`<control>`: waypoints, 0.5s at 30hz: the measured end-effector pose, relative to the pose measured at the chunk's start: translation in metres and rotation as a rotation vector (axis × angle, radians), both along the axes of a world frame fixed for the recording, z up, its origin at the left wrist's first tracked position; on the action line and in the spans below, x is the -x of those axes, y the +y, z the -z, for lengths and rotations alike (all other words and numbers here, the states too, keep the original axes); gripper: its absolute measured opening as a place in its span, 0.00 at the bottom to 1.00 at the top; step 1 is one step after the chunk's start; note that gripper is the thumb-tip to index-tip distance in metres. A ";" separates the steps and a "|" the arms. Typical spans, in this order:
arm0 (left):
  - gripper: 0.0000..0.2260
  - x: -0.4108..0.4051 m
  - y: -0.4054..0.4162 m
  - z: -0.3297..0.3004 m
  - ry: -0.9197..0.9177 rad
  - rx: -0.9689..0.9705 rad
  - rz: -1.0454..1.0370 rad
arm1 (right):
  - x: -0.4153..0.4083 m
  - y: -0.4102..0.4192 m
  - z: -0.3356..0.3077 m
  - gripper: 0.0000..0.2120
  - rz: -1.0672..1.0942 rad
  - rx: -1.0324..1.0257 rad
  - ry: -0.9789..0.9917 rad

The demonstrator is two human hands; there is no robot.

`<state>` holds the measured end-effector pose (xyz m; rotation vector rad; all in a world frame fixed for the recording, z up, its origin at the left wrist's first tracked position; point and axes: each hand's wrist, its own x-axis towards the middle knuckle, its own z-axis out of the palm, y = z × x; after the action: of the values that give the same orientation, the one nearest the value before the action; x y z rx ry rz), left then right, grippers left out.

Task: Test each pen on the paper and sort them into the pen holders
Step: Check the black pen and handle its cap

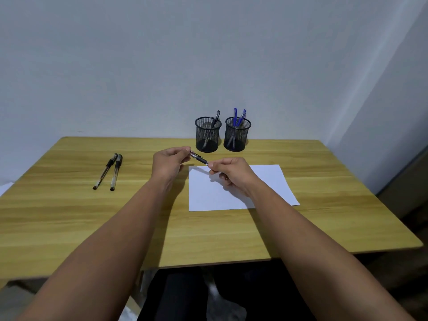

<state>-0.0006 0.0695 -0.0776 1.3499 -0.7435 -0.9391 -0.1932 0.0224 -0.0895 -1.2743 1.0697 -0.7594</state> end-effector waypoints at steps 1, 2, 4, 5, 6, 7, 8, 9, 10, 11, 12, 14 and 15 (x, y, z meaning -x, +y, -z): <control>0.07 -0.001 -0.001 0.000 -0.024 -0.010 -0.005 | -0.002 -0.001 0.001 0.03 0.010 0.034 0.023; 0.08 -0.001 -0.002 0.001 -0.047 -0.022 -0.005 | -0.004 -0.001 0.001 0.03 0.017 0.056 0.034; 0.09 -0.002 -0.003 0.001 -0.090 -0.050 0.011 | -0.005 0.000 0.004 0.04 0.026 0.072 0.027; 0.08 -0.002 -0.003 0.000 -0.110 -0.060 0.019 | -0.005 0.001 0.006 0.05 0.032 0.076 0.025; 0.08 -0.002 -0.004 0.000 -0.127 -0.062 0.024 | -0.005 0.002 0.007 0.05 0.039 0.080 0.030; 0.08 -0.002 -0.004 -0.001 -0.138 -0.061 0.023 | -0.005 0.003 0.007 0.05 0.047 0.086 0.038; 0.08 -0.001 -0.005 -0.001 -0.145 -0.059 0.019 | -0.005 0.004 0.006 0.04 0.056 0.092 0.042; 0.08 0.001 -0.005 -0.003 -0.152 -0.063 0.013 | -0.005 0.004 0.006 0.04 0.065 0.095 0.042; 0.08 0.004 -0.005 -0.003 -0.155 -0.068 0.010 | -0.005 0.005 0.005 0.04 0.075 0.096 0.037; 0.08 0.008 -0.004 -0.004 -0.143 -0.073 0.012 | -0.004 0.006 0.004 0.04 0.082 0.095 0.030; 0.07 0.012 -0.003 -0.004 -0.125 -0.075 0.016 | -0.002 0.008 0.003 0.05 0.086 0.095 0.026; 0.08 0.019 0.000 -0.004 -0.112 -0.078 0.023 | 0.003 0.012 0.001 0.05 0.088 0.101 0.038; 0.08 0.023 0.002 -0.006 -0.124 -0.076 0.028 | 0.007 0.014 -0.001 0.05 0.083 0.111 0.059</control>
<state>-0.0234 0.0711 -0.0717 1.4778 -0.8298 -0.9199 -0.2003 0.0360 -0.0886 -1.3602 1.1470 -0.8591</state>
